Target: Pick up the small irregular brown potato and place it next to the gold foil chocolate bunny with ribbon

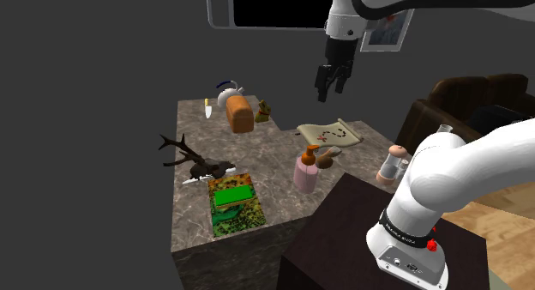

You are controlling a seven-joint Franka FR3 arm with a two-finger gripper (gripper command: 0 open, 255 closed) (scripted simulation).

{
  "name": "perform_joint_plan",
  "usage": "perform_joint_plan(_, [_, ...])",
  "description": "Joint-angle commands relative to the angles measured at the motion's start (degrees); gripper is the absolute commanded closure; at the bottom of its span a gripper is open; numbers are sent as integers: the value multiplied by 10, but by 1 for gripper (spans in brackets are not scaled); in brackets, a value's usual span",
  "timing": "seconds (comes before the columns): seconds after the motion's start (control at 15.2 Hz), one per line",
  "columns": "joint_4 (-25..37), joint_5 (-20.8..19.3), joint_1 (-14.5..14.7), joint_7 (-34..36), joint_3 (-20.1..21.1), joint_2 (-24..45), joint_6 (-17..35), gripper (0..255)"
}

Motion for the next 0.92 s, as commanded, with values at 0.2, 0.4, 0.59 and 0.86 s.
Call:
perform_joint_plan(0.2, [-67,-25,-1,-34,-15,-21,56,0])
perform_joint_plan(0.4, [-130,-52,-4,-67,-34,-35,115,0])
perform_joint_plan(0.59, [-185,-84,-11,-100,-56,-38,179,0])
perform_joint_plan(0.86, [-249,-133,-28,-143,-90,-22,276,0])
